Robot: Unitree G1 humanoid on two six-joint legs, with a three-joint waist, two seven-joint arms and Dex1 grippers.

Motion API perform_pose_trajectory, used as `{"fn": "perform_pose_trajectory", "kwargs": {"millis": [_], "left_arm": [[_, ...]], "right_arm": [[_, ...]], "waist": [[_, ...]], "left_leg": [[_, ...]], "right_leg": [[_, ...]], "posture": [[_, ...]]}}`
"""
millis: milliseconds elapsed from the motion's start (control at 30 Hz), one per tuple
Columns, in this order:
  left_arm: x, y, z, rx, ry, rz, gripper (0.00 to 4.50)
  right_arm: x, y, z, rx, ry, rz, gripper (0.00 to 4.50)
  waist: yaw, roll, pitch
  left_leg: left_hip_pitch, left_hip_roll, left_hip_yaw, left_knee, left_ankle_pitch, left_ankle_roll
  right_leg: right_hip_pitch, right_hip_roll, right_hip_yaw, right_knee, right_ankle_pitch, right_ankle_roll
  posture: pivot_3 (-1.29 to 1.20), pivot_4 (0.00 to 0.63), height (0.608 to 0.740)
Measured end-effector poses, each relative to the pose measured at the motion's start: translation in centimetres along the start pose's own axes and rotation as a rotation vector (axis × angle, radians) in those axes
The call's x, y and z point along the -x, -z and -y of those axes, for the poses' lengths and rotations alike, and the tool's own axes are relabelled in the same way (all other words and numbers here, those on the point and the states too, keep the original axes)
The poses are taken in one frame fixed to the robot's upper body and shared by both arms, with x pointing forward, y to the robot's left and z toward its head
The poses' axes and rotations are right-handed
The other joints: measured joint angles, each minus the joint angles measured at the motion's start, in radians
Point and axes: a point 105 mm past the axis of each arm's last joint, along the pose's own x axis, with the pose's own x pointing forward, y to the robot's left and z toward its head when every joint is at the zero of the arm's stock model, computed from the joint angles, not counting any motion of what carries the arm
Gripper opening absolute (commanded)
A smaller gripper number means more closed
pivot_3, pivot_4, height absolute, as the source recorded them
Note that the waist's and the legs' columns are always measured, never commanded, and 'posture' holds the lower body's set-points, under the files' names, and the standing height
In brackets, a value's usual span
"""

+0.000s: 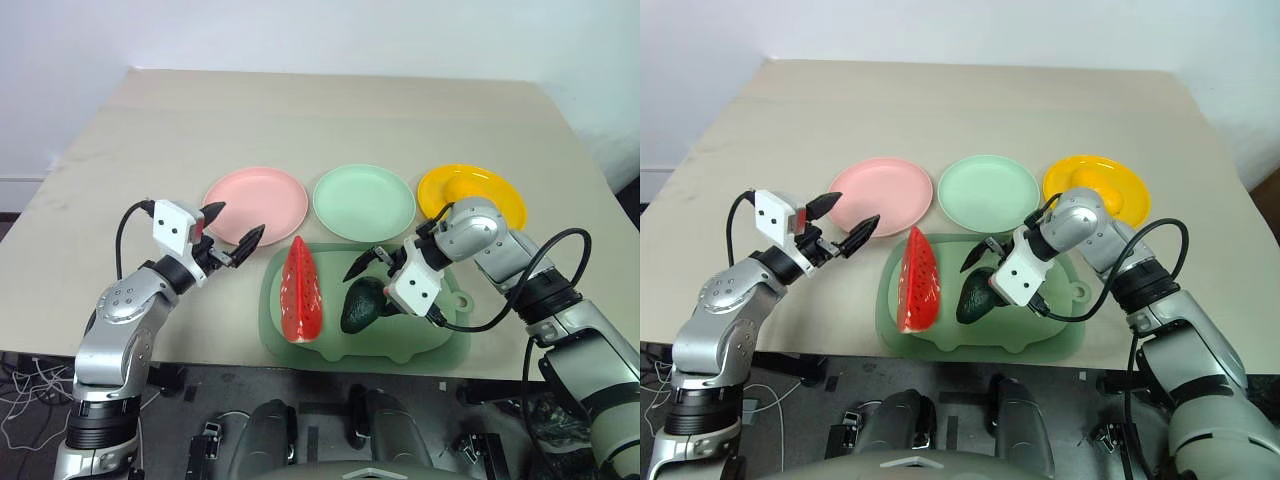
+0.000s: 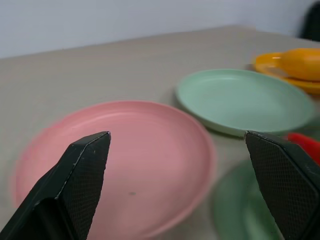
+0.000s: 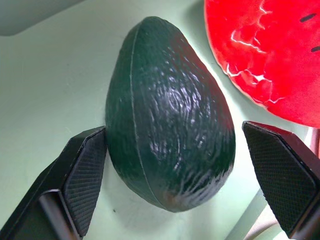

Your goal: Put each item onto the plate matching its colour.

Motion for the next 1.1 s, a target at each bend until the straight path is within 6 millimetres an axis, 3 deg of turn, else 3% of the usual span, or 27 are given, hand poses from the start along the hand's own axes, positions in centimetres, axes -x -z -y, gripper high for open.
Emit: {"fn": "perform_pose_trajectory", "kwargs": {"millis": [67,167,500,633,833,933,1067,1100], "left_arm": [[0.5,0.2,0.8,0.018,0.058,-0.022,4.5],[1.5,0.2,2.1,0.036,0.151,-0.06,4.5],[2.4,0.8,2.7,0.055,0.2,-0.115,4.5],[2.4,0.9,2.6,0.055,0.185,-0.115,4.5],[2.7,1.0,2.6,0.06,0.176,-0.119,4.5],[2.8,0.9,2.5,0.06,0.173,-0.117,4.5],[2.7,0.9,2.4,0.057,0.162,-0.115,4.5],[2.7,0.9,2.4,0.057,0.157,-0.116,4.5]], "right_arm": [[0.0,0.0,0.0,-0.001,-0.001,0.0,3.94],[-0.1,-0.1,0.0,0.0,-0.003,0.005,3.03],[-0.1,-0.3,0.0,0.002,0.0,0.018,3.02],[1.1,0.3,0.3,-0.039,0.028,0.002,3.02],[7.8,5.3,4.0,-0.158,0.226,-0.243,3.02],[8.7,7.1,5.0,-0.251,0.304,-0.293,3.02],[8.2,8.9,5.7,-0.352,0.359,-0.342,3.02],[7.9,9.3,5.6,-0.37,0.367,-0.354,3.37]], "waist": [[0.0,0.0,0.0],[0.001,0.0,0.0],[0.002,0.001,0.0],[0.002,0.001,0.001],[-0.005,0.002,0.001],[-0.01,0.002,0.001],[-0.02,0.002,0.001],[-0.022,0.002,0.001]], "left_leg": [[0.0,0.0,0.0,0.0,0.0,0.0],[0.0,0.0,-0.001,0.0,0.0,0.0],[0.0,0.0,-0.001,0.0,0.0,0.0],[0.0,0.0,0.0,0.0,0.0,0.0],[0.0,-0.001,0.0,-0.001,0.0,0.0],[-0.001,-0.001,0.001,-0.001,0.001,-0.001],[-0.002,0.0,0.0,-0.001,0.001,-0.002],[-0.002,0.0,0.0,-0.001,0.001,-0.002]], "right_leg": [[0.0,0.0,0.0,0.0,0.0,0.0],[0.0,0.0,0.0,0.0,0.0,0.0],[0.0,0.0,0.0,0.0,0.0,0.0],[0.0,0.0,0.0,0.0,0.0,0.0],[-0.001,0.001,0.0,0.0,-0.001,-0.002],[-0.001,0.001,0.0,0.0,-0.001,-0.001],[-0.002,0.001,0.0,0.0,-0.001,-0.001],[-0.002,0.001,0.0,0.0,-0.001,-0.001]], "posture": [[0.0,0.15,0.74],[0.0,0.15,0.74],[0.0,0.15,0.74],[0.0,0.15,0.74],[0.0,0.15,0.74],[0.0,0.15,0.74],[0.0,0.15,0.74],[0.0,0.15,0.74]]}}
